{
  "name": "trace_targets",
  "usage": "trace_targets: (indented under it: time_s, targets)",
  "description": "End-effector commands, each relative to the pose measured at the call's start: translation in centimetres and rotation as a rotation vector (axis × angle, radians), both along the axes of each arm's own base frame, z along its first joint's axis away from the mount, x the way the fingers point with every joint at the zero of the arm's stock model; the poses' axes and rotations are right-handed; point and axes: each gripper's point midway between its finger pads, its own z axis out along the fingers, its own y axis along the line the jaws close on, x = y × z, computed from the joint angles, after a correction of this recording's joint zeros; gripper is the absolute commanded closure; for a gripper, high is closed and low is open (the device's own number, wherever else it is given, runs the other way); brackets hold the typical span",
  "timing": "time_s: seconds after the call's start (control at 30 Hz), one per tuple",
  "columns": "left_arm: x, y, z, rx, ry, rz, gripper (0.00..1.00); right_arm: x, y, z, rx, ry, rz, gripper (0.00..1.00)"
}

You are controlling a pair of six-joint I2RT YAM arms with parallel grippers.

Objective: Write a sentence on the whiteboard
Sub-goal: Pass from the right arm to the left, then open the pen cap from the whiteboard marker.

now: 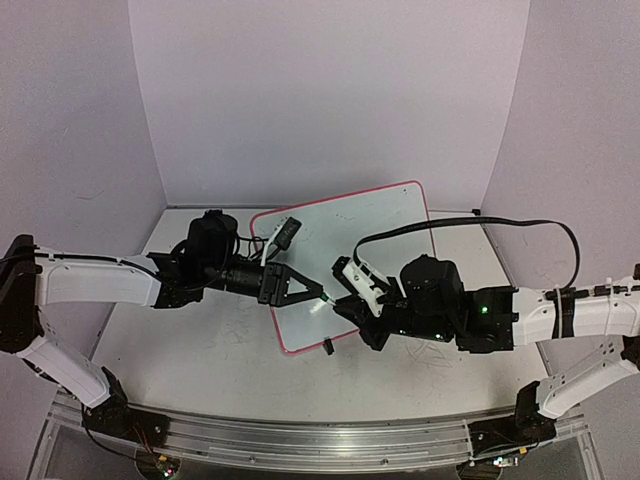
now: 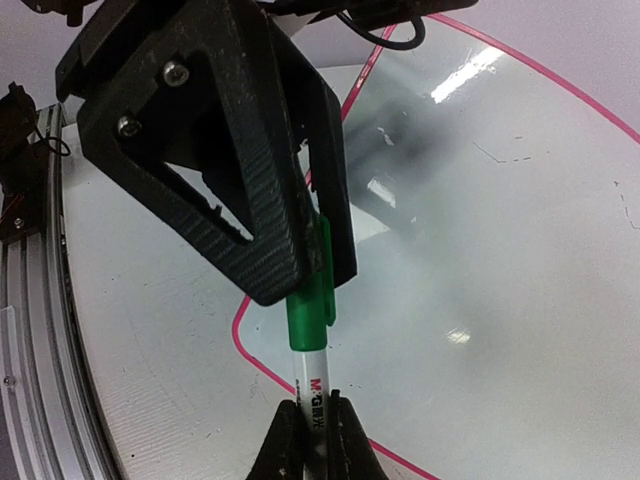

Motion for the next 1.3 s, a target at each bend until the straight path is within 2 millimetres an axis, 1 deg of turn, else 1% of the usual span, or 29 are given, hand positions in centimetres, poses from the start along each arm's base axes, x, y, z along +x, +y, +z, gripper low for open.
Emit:
trace_targets:
  time_s: [0.0,0.07,0.13,0.2,0.27,0.3,0.33,0.37,0.43,0.47,0.5,0.53,0.57,0.6,0.63,0.73,0.8,0.87,0.93,1.0,1.1,1.27]
  targets:
    - [-0.5,-1.2,2.7,-0.065,-0.042,-0.049,0.63,0.7,0.3,2.1,0.045,-0.028,-0.022,1.00]
    - [-0.5,-1.3,2.7,-0.065,-0.046,-0.050,0.63,0.7,0.4,2.1,0.047,-0.025,-0.022,1.00]
    - [-0.4,-1.3,2.9,-0.068,-0.054,-0.045,0.68,0.7,0.5,2.0,0.047,-0.022,-0.020,1.00]
    - [-0.2,-1.3,3.2,-0.072,-0.062,-0.037,0.78,0.6,0.5,2.0,0.048,-0.020,-0.019,1.00]
    - [0.1,-1.2,3.5,-0.076,-0.074,-0.019,0.91,0.7,0.4,2.1,0.052,-0.018,-0.028,1.00]
    - [0.2,-1.2,3.6,-0.076,-0.081,-0.006,0.94,0.8,0.3,2.1,0.055,-0.017,-0.036,1.00]
    - [0.5,-1.1,3.7,-0.077,-0.091,0.011,0.98,1.0,0.1,2.1,0.060,-0.016,-0.053,0.96]
    - [0.7,-1.0,3.9,-0.078,-0.102,0.029,1.00,1.3,-0.2,2.1,0.071,-0.012,-0.079,0.87]
    - [1.3,-0.6,4.6,-0.086,-0.127,0.069,1.00,2.3,-0.9,2.3,0.120,0.028,-0.145,0.61]
    - [1.5,-0.4,4.9,-0.090,-0.141,0.089,1.00,2.9,-1.3,2.4,0.161,0.071,-0.190,0.45]
    - [1.8,-0.3,5.2,-0.092,-0.152,0.115,1.00,3.6,-1.7,2.6,0.203,0.111,-0.227,0.34]
    - [2.2,0.0,5.8,-0.100,-0.166,0.144,1.00,4.2,-2.3,2.9,0.260,0.159,-0.261,0.26]
    - [2.7,0.2,6.2,-0.106,-0.179,0.173,1.00,4.6,-2.7,3.3,0.316,0.194,-0.282,0.14]
    - [3.0,0.4,6.8,-0.114,-0.192,0.200,1.00,4.7,-3.1,3.9,0.380,0.221,-0.296,0.06]
    - [3.4,0.6,7.4,-0.126,-0.206,0.230,1.00,4.8,-3.7,4.5,0.447,0.243,-0.305,0.02]
    - [4.6,1.3,9.8,-0.203,-0.230,0.318,1.00,4.2,-4.8,6.8,0.638,0.275,-0.269,0.02]
    - [4.5,1.7,11.6,-0.306,-0.219,0.336,1.00,3.5,-5.0,8.4,0.723,0.295,-0.213,0.02]
    - [3.7,1.8,13.4,-0.433,-0.203,0.302,1.00,3.0,-4.8,10.4,0.796,0.328,-0.154,0.02]
    - [3.0,1.5,14.4,-0.514,-0.172,0.249,1.00,3.1,-4.5,12.2,0.857,0.378,-0.108,0.02]
    - [2.2,1.5,15.4,-0.589,-0.166,0.196,1.00,3.1,-4.4,13.6,0.912,0.444,-0.051,0.02]
    - [1.8,1.4,15.9,-0.655,-0.134,0.154,1.00,2.6,-4.4,15.7,0.995,0.472,0.065,0.02]
    - [1.1,0.2,15.6,-0.660,-0.107,0.087,1.00,2.4,-3.2,17.3,0.994,0.481,0.154,0.08]
